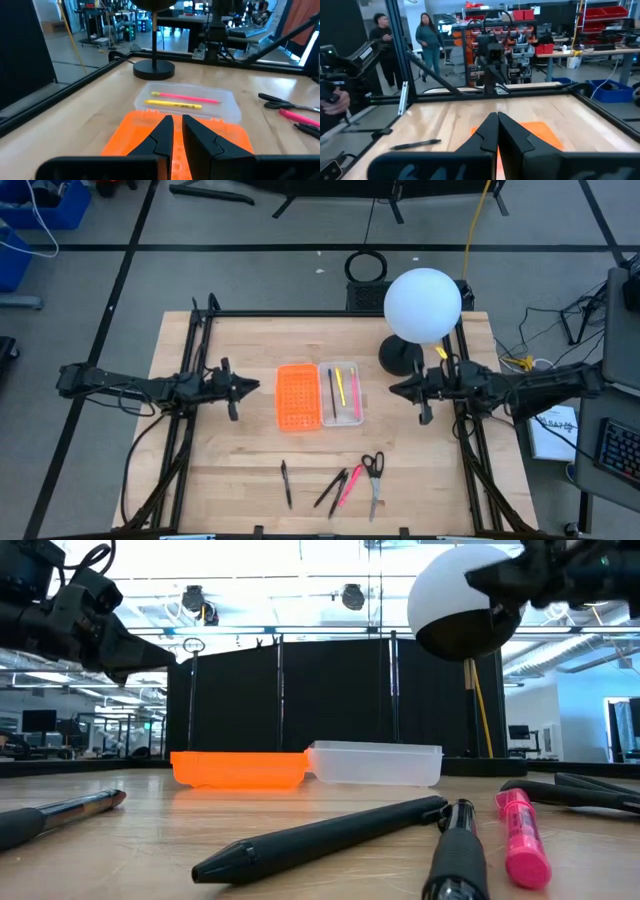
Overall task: Pick & place school supplies into a supply box
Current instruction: Put the pink pen into the orange supply box
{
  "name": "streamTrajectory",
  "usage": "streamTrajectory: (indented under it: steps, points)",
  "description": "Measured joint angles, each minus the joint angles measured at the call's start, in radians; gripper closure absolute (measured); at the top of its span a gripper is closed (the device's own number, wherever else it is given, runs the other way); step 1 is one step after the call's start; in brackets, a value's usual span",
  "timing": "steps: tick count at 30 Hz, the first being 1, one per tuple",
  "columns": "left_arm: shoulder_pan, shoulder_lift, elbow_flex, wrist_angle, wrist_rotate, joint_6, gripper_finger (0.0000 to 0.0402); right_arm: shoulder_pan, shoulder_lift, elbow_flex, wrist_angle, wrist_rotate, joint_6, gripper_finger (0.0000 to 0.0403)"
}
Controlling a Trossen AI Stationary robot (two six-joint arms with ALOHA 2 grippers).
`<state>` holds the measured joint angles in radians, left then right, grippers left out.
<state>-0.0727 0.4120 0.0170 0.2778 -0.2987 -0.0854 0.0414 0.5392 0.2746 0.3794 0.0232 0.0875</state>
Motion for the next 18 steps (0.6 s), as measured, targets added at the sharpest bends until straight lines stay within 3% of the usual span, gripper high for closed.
streamTrajectory:
  steps: [5,11,15,18]
  points:
    - [0.000,0.000,0.000,0.036,-0.067,-0.098,0.0355,-0.002,-0.011,-0.116,0.145,0.002,0.002,0.0403]
    - [-0.004,0.000,0.009,0.021,-0.016,-0.163,0.0355,-0.002,-0.010,-0.210,0.246,0.002,-0.017,0.0403]
    - [-0.037,0.037,0.120,-0.047,-0.046,-0.272,0.0355,-0.002,-0.012,-0.234,0.265,0.004,-0.024,0.0403]
    - [-0.082,0.139,0.257,-0.153,-0.129,-0.270,0.0355,-0.002,-0.010,-0.236,0.259,0.002,-0.051,0.0403]
